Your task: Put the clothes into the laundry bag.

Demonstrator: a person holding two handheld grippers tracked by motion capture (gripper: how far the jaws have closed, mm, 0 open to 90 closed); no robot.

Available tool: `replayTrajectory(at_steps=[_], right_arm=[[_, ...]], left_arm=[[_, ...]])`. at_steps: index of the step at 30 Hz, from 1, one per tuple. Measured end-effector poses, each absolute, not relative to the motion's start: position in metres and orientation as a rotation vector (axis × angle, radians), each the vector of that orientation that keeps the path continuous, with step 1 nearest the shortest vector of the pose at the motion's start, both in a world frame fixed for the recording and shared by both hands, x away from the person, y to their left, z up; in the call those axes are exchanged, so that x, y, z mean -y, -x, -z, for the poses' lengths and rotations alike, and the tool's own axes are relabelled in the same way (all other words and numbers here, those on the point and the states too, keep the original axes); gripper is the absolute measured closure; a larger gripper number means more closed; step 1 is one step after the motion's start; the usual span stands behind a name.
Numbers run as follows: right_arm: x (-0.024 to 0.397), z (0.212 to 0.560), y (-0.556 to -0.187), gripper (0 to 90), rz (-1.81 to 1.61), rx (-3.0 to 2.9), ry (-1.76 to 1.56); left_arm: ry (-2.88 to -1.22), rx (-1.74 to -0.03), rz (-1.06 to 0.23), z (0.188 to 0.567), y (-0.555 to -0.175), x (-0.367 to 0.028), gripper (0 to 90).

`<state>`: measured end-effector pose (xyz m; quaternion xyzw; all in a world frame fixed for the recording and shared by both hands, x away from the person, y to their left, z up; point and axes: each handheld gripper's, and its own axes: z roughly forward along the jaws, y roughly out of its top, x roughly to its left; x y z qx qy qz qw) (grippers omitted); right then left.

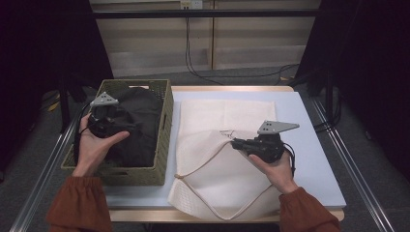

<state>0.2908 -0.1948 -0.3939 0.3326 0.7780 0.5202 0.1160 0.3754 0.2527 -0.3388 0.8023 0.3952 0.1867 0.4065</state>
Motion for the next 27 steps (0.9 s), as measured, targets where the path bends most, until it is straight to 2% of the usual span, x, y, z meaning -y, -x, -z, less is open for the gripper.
replayTrajectory(at_steps=[3, 8, 11, 16, 20, 22, 24, 27], right_arm=[[0.194, 0.395, -0.291, 87.1, -1.528, -2.280, -0.981], [0.194, 0.396, -0.292, 87.1, -1.527, -2.284, -0.980], [0.195, 0.397, -0.292, 87.1, -1.528, -2.288, -0.979], [0.194, 0.398, -0.292, 86.8, -1.528, -2.292, -0.979], [0.193, 0.398, -0.292, 86.8, -1.524, -2.295, -0.978], [0.193, 0.399, -0.292, 86.8, -1.521, -2.299, -0.972], [0.192, 0.399, -0.292, 86.8, -1.522, -2.299, -0.975], [0.192, 0.400, -0.292, 86.8, -1.518, -2.304, -0.974]], left_arm=[[-2.039, -1.053, -0.421, 0.346, -0.391, -0.256, 12.4], [-2.068, -1.107, -0.420, 0.357, -0.406, -0.254, 11.5], [-2.215, -1.152, -0.498, 0.370, -0.413, -0.252, 10.8], [-2.280, -1.239, -0.443, 0.386, -0.418, -0.269, 5.4], [-2.356, -1.248, -0.478, 0.399, -0.420, -0.276, 2.2], [-2.408, -1.276, -0.556, 0.402, -0.422, -0.278, 1.0], [-2.403, -1.347, -0.596, 0.403, -0.425, -0.283, 0.5], [-2.378, -1.342, -0.540, 0.408, -0.427, -0.290, 0.1]])
